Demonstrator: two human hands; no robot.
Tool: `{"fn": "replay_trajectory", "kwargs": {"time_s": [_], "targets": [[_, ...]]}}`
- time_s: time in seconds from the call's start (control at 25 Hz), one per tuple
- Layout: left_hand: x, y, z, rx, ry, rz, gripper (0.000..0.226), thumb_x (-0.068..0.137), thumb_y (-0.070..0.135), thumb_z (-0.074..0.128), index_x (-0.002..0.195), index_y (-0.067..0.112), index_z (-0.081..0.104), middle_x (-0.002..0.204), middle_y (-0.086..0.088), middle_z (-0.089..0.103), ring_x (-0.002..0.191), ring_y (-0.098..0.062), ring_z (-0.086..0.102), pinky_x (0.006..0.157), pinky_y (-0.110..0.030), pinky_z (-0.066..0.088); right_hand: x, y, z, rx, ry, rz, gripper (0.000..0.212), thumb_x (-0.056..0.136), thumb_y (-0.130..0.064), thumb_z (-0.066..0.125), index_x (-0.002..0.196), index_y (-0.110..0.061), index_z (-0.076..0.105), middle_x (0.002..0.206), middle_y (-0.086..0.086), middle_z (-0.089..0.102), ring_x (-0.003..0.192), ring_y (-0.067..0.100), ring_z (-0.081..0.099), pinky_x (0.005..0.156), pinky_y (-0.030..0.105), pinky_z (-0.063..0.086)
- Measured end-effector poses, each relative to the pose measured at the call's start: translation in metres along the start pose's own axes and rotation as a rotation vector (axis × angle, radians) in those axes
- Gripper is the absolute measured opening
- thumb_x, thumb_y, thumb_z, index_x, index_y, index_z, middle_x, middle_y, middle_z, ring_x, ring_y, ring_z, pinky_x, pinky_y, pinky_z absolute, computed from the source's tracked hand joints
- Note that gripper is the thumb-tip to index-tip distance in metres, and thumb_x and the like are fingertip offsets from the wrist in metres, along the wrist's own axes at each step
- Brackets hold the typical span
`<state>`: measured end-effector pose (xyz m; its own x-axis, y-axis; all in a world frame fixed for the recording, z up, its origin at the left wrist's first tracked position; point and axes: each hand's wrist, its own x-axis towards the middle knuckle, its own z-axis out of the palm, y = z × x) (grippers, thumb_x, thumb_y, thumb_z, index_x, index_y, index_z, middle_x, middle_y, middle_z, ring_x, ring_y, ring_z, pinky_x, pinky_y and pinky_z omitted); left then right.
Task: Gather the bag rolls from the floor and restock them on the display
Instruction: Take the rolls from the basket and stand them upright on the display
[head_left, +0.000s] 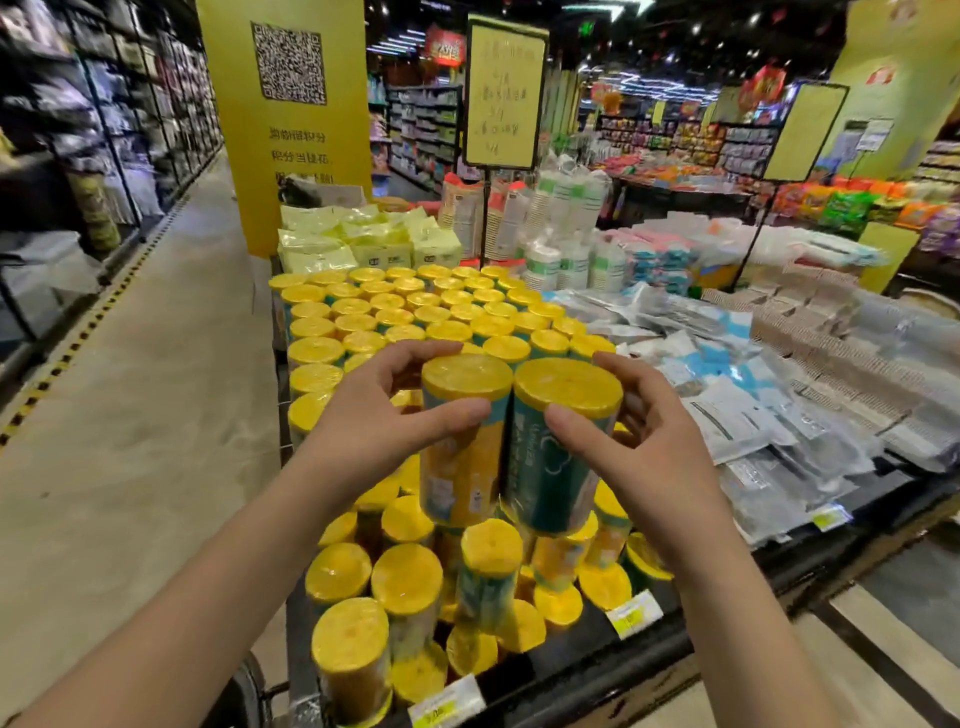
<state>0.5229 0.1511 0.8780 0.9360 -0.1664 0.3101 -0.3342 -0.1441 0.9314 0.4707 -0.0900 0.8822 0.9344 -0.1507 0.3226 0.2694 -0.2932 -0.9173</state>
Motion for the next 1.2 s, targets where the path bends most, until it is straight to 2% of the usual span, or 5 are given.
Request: {"fn": "replay_trajectory", "kwargs": {"time_s": [0.16, 0.4, 0.52, 0.92, 1.2], "targets": [[0.041, -0.019, 0.013, 0.028, 0.046, -0.032, 0.070, 0.058, 0.056, 0.090, 0.122, 0.045, 0.065, 0.119, 0.016, 0.070, 0.116, -0.005, 0.064, 0.094, -0.041, 0.057, 0.054, 0.023, -0.005, -0.026, -0.070, -0.001, 0.081, 0.060, -0.067, 0.084, 0.132, -0.045, 0.055, 0.130, -0.024, 0.062, 0.120, -0.004, 0.058, 0.101, 0.034, 0.051], [0.066, -0.032, 0.031, 0.081, 0.137, -0.085, 0.069, 0.059, 0.041, 0.091, 0.123, 0.041, 0.065, 0.119, 0.021, 0.069, 0.112, 0.000, 0.065, 0.094, -0.032, 0.057, 0.114, 0.061, -0.010, 0.027, -0.197, -0.022, 0.079, 0.059, -0.067, 0.084, 0.131, -0.047, 0.056, 0.131, -0.022, 0.063, 0.120, 0.000, 0.060, 0.103, 0.042, 0.051], [0.065, -0.033, 0.043, 0.151, 0.198, -0.100, 0.069, 0.060, 0.042, 0.090, 0.123, 0.042, 0.064, 0.122, 0.023, 0.066, 0.115, 0.005, 0.061, 0.099, -0.022, 0.050, 0.131, 0.077, -0.011, 0.041, -0.268, -0.037, 0.076, 0.060, -0.067, 0.083, 0.129, -0.050, 0.057, 0.130, -0.025, 0.062, 0.118, -0.002, 0.060, 0.103, 0.040, 0.051], [0.071, -0.040, 0.058, 0.397, 0.292, -0.184, 0.080, 0.069, 0.046, 0.088, 0.137, 0.044, 0.047, 0.127, 0.020, 0.053, 0.120, 0.004, 0.052, 0.097, -0.021, 0.050, 0.161, 0.092, -0.020, 0.066, -0.387, -0.089, 0.085, 0.054, -0.066, 0.083, 0.132, -0.052, 0.052, 0.133, -0.024, 0.059, 0.119, -0.002, 0.058, 0.097, 0.032, 0.053], [0.102, -0.073, 0.048, 0.785, 0.204, -0.240, 0.060, 0.079, 0.051, 0.080, 0.128, 0.037, 0.050, 0.135, 0.015, 0.052, 0.129, -0.010, 0.047, 0.112, -0.043, 0.040, 0.163, 0.094, -0.038, 0.196, -0.392, -0.043, 0.086, 0.054, -0.058, 0.085, 0.133, -0.048, 0.053, 0.131, -0.019, 0.063, 0.119, -0.001, 0.060, 0.095, 0.026, 0.050]]}}
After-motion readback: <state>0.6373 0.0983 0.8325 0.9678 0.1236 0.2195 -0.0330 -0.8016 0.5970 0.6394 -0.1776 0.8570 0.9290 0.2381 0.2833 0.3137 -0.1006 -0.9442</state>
